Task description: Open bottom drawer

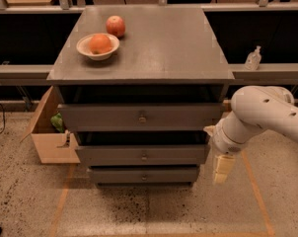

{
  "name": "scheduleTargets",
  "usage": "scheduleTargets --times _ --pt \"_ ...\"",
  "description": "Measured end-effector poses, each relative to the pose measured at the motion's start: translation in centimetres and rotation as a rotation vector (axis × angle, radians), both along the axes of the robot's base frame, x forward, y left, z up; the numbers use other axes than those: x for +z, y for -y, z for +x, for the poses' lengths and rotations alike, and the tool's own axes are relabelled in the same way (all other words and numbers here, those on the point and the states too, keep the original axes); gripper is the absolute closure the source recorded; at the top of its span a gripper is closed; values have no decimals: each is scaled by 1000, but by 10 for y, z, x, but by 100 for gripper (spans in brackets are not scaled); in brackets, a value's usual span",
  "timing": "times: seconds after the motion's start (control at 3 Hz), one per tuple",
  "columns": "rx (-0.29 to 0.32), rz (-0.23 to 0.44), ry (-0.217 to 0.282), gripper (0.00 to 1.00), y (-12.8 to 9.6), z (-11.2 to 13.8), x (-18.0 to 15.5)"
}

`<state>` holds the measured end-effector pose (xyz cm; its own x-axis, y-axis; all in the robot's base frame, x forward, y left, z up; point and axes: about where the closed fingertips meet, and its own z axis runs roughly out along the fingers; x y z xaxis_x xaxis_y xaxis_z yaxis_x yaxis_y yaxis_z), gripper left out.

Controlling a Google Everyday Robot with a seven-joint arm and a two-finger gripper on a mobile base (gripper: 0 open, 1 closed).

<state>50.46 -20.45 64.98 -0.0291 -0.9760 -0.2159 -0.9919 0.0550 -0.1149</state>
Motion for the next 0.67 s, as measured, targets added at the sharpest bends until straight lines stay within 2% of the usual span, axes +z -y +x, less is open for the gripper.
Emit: scheduleTargets --times 0.33,0.67 --pt "18 70 -37 0 -16 -7 -60" --pt "54 105 -89 0 -32 -16 -122"
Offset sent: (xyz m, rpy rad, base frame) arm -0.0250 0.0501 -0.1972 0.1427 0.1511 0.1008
